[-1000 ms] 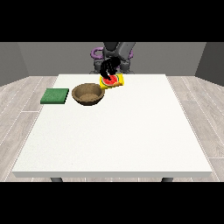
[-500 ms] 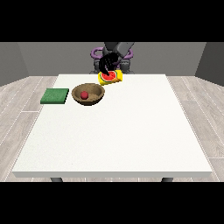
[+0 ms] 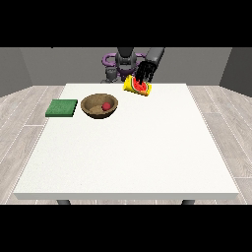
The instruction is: Pick the cup and pour the ball into the bowl, then pick the bowl and place it on the pad
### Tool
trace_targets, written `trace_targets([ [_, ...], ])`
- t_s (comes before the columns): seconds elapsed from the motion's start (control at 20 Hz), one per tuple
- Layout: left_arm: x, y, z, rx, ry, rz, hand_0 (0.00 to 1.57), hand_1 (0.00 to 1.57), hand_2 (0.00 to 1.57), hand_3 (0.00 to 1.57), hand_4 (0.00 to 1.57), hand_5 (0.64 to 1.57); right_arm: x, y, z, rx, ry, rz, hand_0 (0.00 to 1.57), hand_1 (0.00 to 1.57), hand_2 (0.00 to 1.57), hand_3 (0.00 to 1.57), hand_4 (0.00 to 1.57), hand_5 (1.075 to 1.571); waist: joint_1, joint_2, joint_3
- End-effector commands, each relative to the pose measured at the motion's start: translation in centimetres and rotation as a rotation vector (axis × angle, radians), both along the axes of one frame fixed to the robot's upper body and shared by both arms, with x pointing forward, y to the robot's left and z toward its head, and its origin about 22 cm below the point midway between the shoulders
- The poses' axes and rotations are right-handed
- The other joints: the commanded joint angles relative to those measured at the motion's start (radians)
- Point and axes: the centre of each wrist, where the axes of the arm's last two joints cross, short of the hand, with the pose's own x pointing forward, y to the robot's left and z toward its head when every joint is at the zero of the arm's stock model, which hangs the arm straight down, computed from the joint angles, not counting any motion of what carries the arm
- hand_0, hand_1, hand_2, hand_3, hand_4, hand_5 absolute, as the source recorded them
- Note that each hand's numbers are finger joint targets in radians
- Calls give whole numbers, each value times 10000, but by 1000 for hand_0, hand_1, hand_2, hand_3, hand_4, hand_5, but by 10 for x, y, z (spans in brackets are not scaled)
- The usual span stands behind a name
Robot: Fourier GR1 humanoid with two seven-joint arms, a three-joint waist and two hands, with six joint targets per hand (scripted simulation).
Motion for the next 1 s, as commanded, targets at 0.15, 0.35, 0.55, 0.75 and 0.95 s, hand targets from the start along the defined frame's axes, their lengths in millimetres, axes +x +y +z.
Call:
trace_targets([
  [0.15, -31, 77, -31, -3304, -1068, 212, 1554, 1554, 1571, 1571, 1311, 1549, -15, 5, 21, -29, -1056, 160, 0, 0, 0, 0, 397, 1566, -40, 1068, -27],
  [0.35, -28, 60, -9, -6602, -1400, -867, 1501, 1501, 1571, 1571, 1472, 1461, -16, 9, 25, 129, -1390, -63, 0, 0, 0, 0, 419, 1565, 456, 1516, -88],
  [0.55, -26, 21, 10, -11070, -607, -2463, 1374, 1374, 1571, 1568, 861, 1564, -15, 16, 23, 222, -1272, -41, 0, 0, 0, 0, 461, 1566, 719, 1538, -183],
  [0.75, -18, 66, 33, -13040, -1794, -4617, 409, 409, 0, 0, 262, 1569, -15, 17, 34, 276, -1802, -352, 0, 0, 0, 0, 528, 1564, 1474, 2450, -64],
  [0.95, -16, 136, 39, -13475, -1971, -5791, 0, 0, 0, 0, 0, 1559, -21, 41, 59, 120, -2301, -360, 0, 0, 0, 0, 499, 1566, 1443, 3309, -4],
])
